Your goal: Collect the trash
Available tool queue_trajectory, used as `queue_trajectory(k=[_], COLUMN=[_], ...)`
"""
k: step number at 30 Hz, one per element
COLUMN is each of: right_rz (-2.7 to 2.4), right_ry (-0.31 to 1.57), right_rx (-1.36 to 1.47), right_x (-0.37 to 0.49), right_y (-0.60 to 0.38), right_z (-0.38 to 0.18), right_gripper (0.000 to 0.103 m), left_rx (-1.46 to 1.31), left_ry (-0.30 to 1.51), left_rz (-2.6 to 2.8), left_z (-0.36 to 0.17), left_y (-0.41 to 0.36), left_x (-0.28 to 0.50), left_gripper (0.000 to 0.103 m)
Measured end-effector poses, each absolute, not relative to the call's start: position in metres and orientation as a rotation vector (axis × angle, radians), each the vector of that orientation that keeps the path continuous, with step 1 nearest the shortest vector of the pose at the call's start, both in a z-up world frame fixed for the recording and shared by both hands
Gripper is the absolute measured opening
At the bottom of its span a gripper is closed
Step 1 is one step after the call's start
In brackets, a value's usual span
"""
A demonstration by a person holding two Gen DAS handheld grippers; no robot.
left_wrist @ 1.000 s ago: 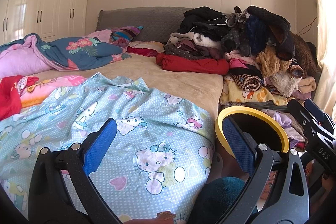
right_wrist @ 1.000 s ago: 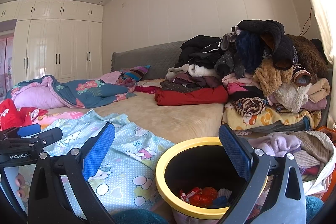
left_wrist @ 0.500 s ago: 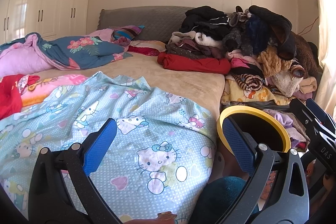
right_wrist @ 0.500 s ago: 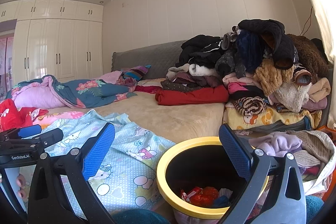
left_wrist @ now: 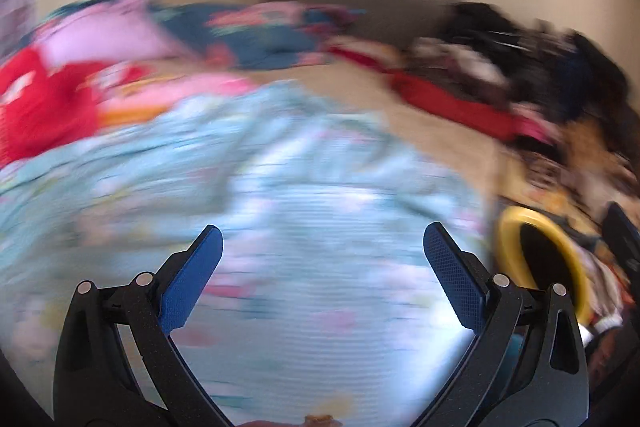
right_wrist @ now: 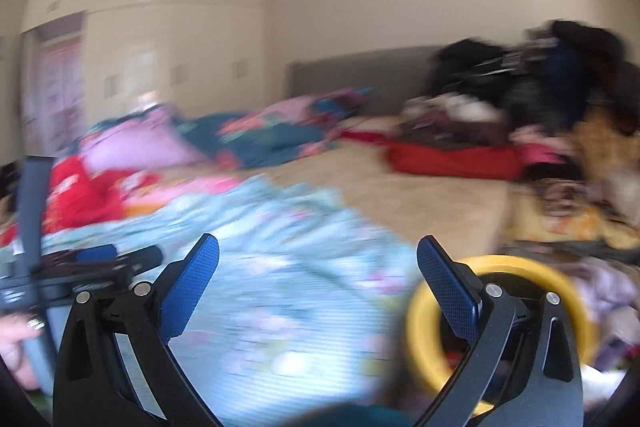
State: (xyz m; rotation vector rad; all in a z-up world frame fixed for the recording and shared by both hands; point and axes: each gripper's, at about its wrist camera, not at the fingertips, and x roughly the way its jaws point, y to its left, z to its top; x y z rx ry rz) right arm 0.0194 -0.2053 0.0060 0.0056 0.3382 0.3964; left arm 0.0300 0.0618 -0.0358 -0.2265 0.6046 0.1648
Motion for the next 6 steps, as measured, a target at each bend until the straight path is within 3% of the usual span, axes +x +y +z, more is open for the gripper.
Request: queue_trajectory(k=[6], right_rz=[0.871], right_ry=[0.690], right_rx=[-0.127], right_x=[0.052], right_y=[-0.002], right_z=[-0.039], right_gripper=[0.097], left_rx=[-0.217], left_ry=[0.737], left_rz=[0.680], left_z=[-0.074], left_y=[0.238], left_x=[-0.002], left_gripper=[0.093])
